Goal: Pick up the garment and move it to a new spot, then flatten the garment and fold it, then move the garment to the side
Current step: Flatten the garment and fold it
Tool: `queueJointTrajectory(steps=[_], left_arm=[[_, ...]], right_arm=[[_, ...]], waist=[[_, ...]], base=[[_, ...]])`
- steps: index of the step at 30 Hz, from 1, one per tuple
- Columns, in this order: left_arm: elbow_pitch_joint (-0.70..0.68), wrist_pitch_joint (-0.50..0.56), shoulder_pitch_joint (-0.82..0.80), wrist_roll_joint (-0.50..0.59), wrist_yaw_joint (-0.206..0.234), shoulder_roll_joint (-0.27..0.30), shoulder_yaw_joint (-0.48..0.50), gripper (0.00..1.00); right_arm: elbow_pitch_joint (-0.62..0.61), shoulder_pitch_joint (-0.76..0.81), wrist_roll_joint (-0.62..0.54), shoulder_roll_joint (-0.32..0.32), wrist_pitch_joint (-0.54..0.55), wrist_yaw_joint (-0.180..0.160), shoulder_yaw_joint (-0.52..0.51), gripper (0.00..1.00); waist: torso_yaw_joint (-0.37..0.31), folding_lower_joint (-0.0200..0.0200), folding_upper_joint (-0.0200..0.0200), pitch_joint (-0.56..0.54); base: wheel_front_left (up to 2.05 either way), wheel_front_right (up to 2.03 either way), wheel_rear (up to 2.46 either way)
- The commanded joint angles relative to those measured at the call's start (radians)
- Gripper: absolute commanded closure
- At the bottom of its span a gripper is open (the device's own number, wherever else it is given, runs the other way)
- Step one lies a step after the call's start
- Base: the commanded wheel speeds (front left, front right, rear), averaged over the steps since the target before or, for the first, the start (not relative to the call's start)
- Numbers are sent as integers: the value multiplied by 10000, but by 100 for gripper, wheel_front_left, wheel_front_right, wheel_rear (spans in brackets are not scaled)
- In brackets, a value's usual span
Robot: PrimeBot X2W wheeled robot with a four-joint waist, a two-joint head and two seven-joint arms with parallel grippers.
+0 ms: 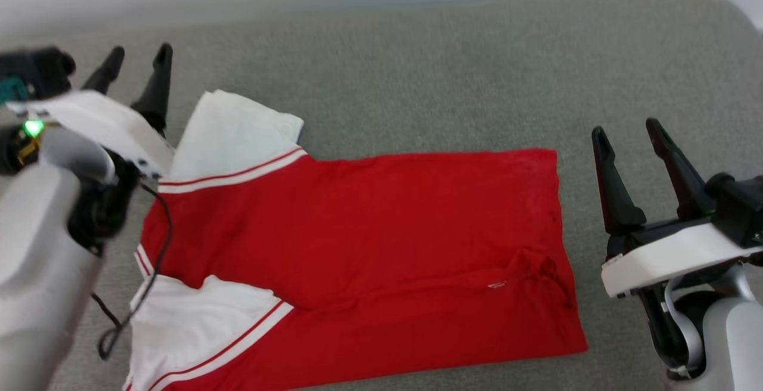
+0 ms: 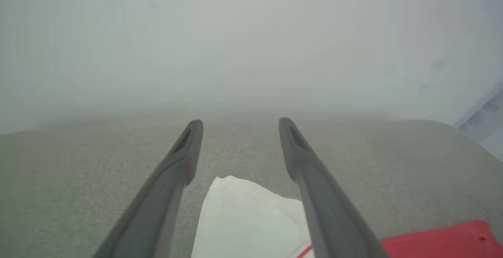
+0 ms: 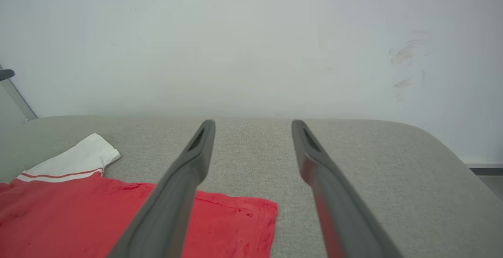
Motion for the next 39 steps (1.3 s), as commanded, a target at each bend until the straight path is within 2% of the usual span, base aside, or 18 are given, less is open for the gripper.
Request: queueJointTrajectory(steps=[1,7,13,17,22,25,27,28,34,39], left_arm=[[194,340,-431,-87,-180,139,-33,0],[1294,3229,-2294,-453,-1021,782,-477,0],[1855,6552,-3518,-970,-1336,1454,-924,0],[2072,7955,-3805,-1103,-1210,1760,-1160,0],[2365,8687,-3679,-1225,-1004,1788,-1346,0],[2773,9291,-3248,-1429,-733,1661,-1477,2],[2964,9741,-2919,-1678,-602,1479,-1551,82],[3014,9923,-2768,-1798,-558,1387,-1566,100],[2994,9696,-2508,-2019,-451,1170,-1454,100],[2922,9089,-2722,-1896,-516,1143,-1298,100]], right_arm=[[-65,-190,12,77,-45,-7,42,0],[27,-533,100,158,-83,-6,179,0],[59,-726,244,212,-167,-6,280,0],[142,-890,342,232,-267,-6,396,0],[240,-939,554,238,-359,-6,505,0],[304,-1023,676,235,-377,-7,558,0],[328,-1056,697,235,-371,-7,560,0],[352,-1050,758,238,-342,-6,569,0],[436,-1044,1068,238,-167,-7,520,0],[898,-1379,1854,214,683,-6,494,0]], waist=[[-449,-1,0,832],[-913,-1,0,1643],[-1295,-1,0,2350],[-1513,-1,0,2725],[-1725,-1,0,3076],[-1835,-1,0,3167],[-1882,-1,0,3167],[-1895,-1,0,3162],[-1862,-1,0,3045],[-1711,-1,0,2745]], base=[[0,0,0],[0,0,0],[0,0,0],[0,0,0],[0,0,0],[0,0,0],[0,0,0],[0,0,0],[0,0,0],[0,0,0]])
